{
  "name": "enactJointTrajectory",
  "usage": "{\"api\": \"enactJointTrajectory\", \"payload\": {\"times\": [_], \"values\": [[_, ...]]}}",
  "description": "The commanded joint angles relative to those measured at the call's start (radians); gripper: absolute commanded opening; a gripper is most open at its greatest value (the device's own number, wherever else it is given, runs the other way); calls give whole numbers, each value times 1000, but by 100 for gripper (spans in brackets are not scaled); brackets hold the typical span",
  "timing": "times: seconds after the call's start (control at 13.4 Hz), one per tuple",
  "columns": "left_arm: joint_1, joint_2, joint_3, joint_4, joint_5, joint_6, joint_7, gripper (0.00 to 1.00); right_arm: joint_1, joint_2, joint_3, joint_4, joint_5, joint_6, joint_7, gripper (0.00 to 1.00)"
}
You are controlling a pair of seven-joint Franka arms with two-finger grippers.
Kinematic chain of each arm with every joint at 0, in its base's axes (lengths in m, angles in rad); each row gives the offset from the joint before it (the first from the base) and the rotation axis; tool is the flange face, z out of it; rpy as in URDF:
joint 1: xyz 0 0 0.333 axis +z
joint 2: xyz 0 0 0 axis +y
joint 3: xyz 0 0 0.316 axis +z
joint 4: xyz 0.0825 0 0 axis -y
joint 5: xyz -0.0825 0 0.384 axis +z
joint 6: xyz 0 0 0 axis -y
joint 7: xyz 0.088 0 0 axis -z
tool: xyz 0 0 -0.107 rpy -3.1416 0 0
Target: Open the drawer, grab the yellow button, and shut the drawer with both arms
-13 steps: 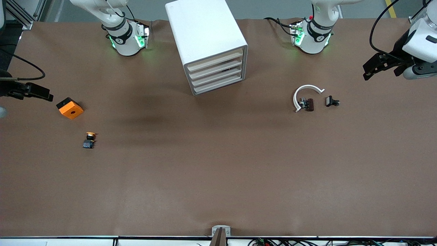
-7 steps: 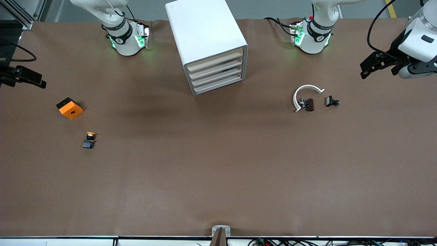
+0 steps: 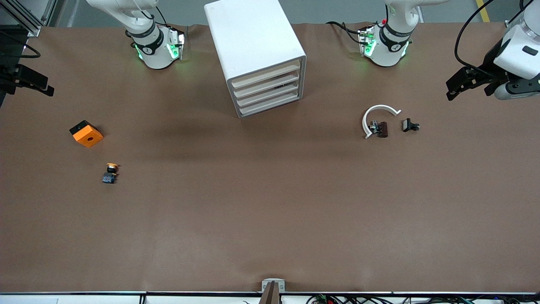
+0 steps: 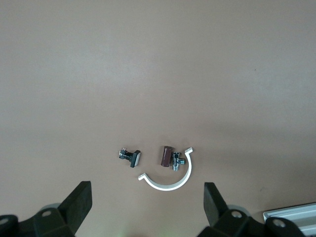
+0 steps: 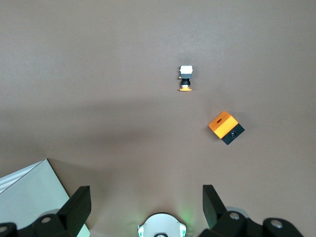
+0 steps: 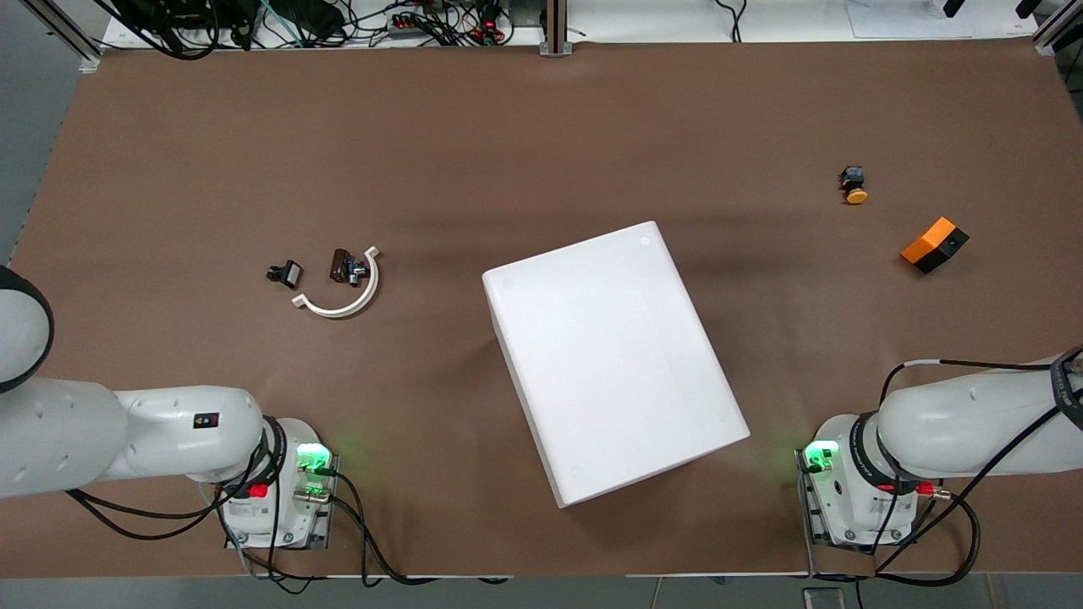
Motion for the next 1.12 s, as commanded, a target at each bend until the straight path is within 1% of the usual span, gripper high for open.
{"api": "enactJointTrajectory", "payload": {"times": [0.0,0.45,0.67,0.82,1.04], "values": [[-24,49,20,56,4,-2,23,100,3,-133,0,-169,10,67,18,100],[-32,45,20,60,-9,-8,23,100,-1,-162,2,-175,8,77,16,100],[-34,45,22,105,-12,-60,24,100,2,-169,2,-173,8,92,16,100],[-43,45,23,106,-10,-65,24,100,0,-179,2,-175,8,90,15,100],[-64,48,59,108,-13,-65,24,100,0,-182,2,-175,8,90,15,100]]}}
